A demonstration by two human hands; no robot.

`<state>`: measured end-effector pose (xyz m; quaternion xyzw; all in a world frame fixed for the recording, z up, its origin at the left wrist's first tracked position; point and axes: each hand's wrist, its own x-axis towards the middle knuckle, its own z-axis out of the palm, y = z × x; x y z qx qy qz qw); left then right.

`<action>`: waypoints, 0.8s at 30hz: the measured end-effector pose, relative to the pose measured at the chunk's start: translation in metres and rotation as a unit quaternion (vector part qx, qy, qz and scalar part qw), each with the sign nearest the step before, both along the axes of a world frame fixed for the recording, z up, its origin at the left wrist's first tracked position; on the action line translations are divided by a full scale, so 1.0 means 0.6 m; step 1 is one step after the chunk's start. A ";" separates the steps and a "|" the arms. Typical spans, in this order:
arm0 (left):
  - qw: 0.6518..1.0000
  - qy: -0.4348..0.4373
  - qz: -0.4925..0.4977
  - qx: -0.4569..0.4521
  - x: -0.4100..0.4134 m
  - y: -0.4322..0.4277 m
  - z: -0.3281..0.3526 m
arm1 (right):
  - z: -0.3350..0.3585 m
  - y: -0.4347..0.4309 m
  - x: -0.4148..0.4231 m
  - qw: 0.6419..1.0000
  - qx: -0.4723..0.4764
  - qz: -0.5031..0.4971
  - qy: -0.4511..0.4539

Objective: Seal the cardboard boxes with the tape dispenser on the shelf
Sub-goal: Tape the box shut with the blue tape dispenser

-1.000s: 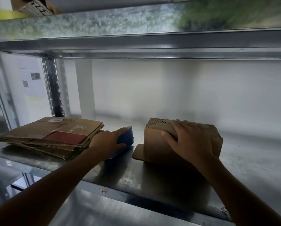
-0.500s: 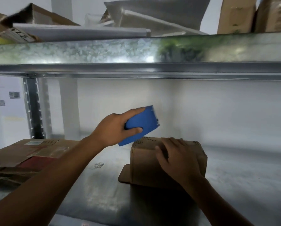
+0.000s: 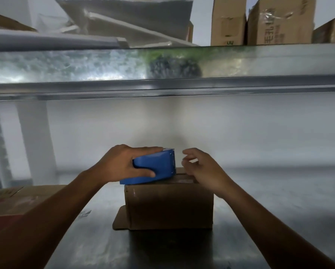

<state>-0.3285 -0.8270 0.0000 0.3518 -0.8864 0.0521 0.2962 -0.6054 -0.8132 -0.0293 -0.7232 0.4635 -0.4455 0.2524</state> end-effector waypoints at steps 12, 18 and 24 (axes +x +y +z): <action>0.999 -0.019 -0.026 0.000 -0.007 -0.021 0.009 | 0.004 -0.029 -0.016 0.995 0.074 0.060 -0.016; 0.999 0.010 -0.049 -0.022 -0.002 -0.019 -0.008 | 0.000 -0.026 -0.007 0.994 0.073 0.070 -0.044; 0.997 0.033 -0.066 -0.023 -0.005 -0.037 -0.009 | -0.003 -0.027 -0.007 0.991 0.074 0.080 -0.079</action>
